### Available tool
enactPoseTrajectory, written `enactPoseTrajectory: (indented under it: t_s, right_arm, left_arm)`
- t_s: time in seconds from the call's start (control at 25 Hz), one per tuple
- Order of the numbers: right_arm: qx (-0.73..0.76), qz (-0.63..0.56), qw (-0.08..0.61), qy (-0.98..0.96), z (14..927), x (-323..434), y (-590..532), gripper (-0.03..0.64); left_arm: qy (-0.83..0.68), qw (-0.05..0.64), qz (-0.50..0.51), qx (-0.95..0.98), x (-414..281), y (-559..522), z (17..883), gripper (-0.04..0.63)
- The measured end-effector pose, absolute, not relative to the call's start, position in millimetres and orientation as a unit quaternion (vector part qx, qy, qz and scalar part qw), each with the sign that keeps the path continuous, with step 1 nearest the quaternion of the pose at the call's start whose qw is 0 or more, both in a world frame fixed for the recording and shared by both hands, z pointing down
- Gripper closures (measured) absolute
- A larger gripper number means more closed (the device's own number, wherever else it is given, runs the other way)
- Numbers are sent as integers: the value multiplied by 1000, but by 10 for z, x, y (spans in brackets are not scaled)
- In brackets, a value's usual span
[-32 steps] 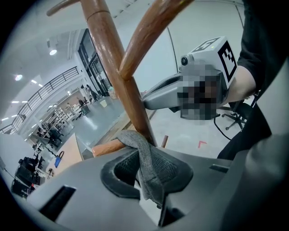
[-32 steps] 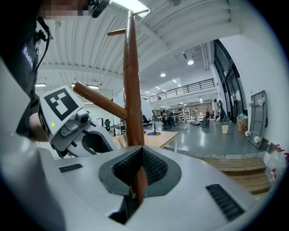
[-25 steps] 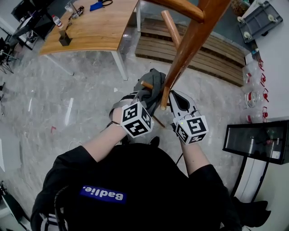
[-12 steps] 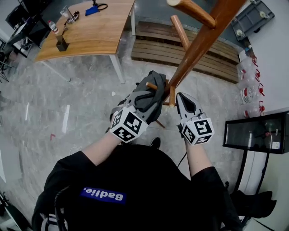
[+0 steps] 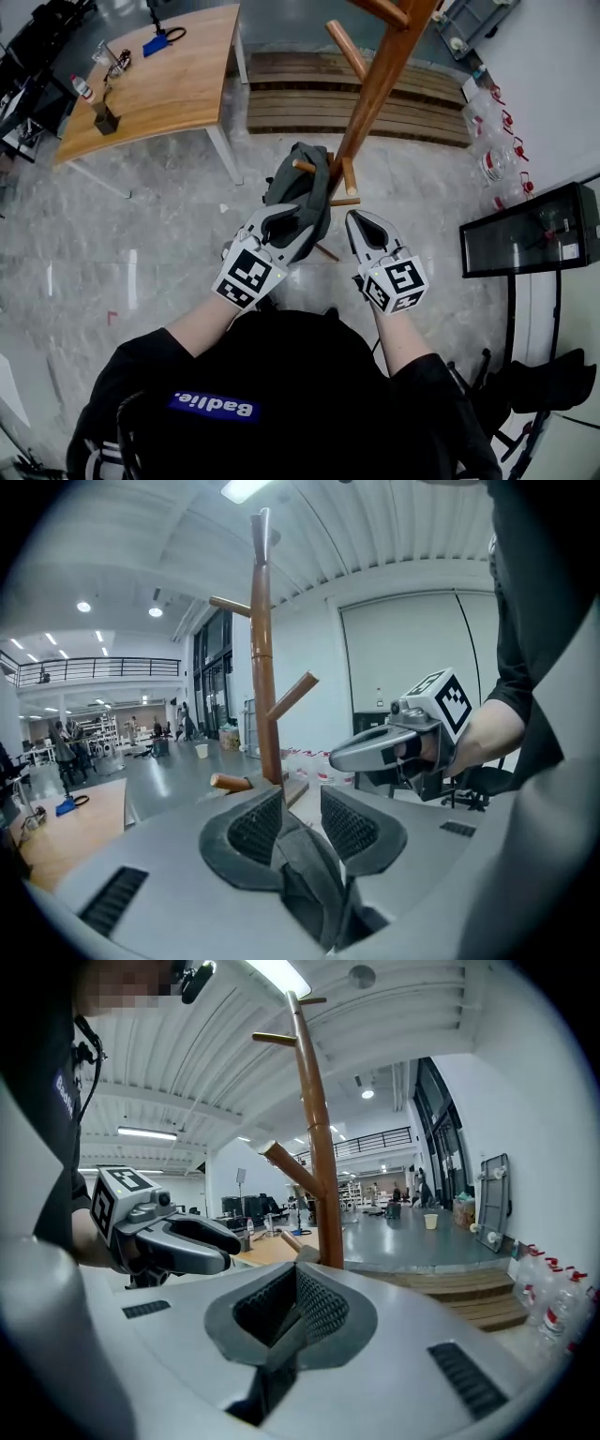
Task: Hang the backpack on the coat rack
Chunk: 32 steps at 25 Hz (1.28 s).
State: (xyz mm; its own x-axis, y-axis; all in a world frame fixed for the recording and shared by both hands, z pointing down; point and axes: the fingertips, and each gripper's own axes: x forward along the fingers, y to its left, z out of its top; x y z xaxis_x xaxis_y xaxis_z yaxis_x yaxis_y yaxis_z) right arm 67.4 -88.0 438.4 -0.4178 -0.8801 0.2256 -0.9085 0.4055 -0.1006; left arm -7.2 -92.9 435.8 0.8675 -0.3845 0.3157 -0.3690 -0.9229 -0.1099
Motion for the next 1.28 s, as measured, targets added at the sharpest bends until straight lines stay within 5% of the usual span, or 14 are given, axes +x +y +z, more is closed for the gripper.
enactPoseTrajectory:
  t_s: [0.28,0.52,0.76,1.28]
  right_arm:
    - [472,101,37,-875,4254,621,-562,612]
    - [415,110,20,-903,4202,631,-154,613]
    - [399,100,28,-911,4162,419,110,612]
    - [386,66,43,-919,4078,107,171,614]
  left_arm:
    - [224,34,-137,-964,97,-404,4233,465]
    - [264,-4,-93,-960,178,-1,4152,584]
    - [251,-88,-45,-963,64,81,4079,588]
    - [228,-70,-45,-970,-96,130,4001,588]
